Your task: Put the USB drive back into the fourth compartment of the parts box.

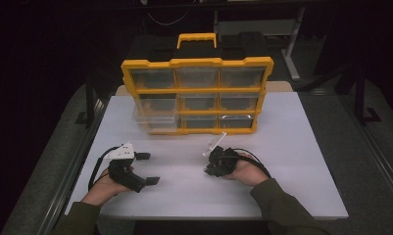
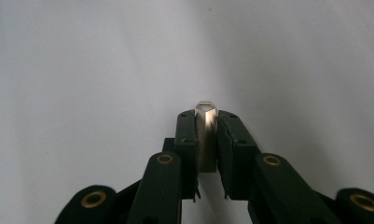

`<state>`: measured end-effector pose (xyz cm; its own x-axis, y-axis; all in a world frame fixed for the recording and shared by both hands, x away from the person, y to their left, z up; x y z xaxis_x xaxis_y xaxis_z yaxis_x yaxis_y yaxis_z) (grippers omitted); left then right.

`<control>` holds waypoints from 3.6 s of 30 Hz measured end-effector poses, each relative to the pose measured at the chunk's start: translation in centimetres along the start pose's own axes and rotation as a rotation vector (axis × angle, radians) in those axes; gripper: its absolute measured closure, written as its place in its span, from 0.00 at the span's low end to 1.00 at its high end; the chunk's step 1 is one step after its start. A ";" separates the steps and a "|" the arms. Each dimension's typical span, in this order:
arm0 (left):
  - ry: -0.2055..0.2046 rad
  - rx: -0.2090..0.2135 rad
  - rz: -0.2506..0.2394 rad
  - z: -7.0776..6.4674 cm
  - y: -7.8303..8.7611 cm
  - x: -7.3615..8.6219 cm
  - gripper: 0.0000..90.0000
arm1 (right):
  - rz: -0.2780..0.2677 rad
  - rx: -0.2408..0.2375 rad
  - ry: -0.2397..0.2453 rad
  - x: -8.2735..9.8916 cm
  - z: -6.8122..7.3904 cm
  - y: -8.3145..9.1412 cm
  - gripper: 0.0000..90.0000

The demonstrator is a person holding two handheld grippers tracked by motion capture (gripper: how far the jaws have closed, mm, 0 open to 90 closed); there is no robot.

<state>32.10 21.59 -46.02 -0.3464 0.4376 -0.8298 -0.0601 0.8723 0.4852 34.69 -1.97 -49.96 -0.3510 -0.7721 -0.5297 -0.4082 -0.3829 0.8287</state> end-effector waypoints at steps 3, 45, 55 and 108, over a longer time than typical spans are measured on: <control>-0.001 -0.001 0.000 0.0 0.0 0.0 0.00 | 0.000 -0.007 -0.002 0.0 -0.1 0.0 0.87; -0.001 0.003 -0.001 0.0 -0.1 0.0 0.00 | -0.146 -0.009 -0.029 -5.8 -2.9 5.8 0.87; 0.001 0.004 -0.003 0.1 -0.1 0.0 0.00 | -0.185 -0.016 -0.033 -8.5 -3.8 7.9 0.87; 0.007 0.011 -0.025 -0.2 0.0 -0.1 0.00 | -0.278 -0.030 -0.067 -21.1 -6.3 9.2 0.70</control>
<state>31.97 21.51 -45.87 -0.3516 0.4142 -0.8396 -0.0582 0.8854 0.4612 43.61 7.61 -29.99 -0.2840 -0.6005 -0.7475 -0.4717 -0.5912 0.6542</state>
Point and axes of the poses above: each handheld gripper's, and its own axes: y roughly backward along the jaws, x roughly out of its underside, z roughly to its left, the point moved 7 cm from there along -y, roughly forward along the jaws, and after that the axes turned 15 degrees about x, right-handed, at the moved point
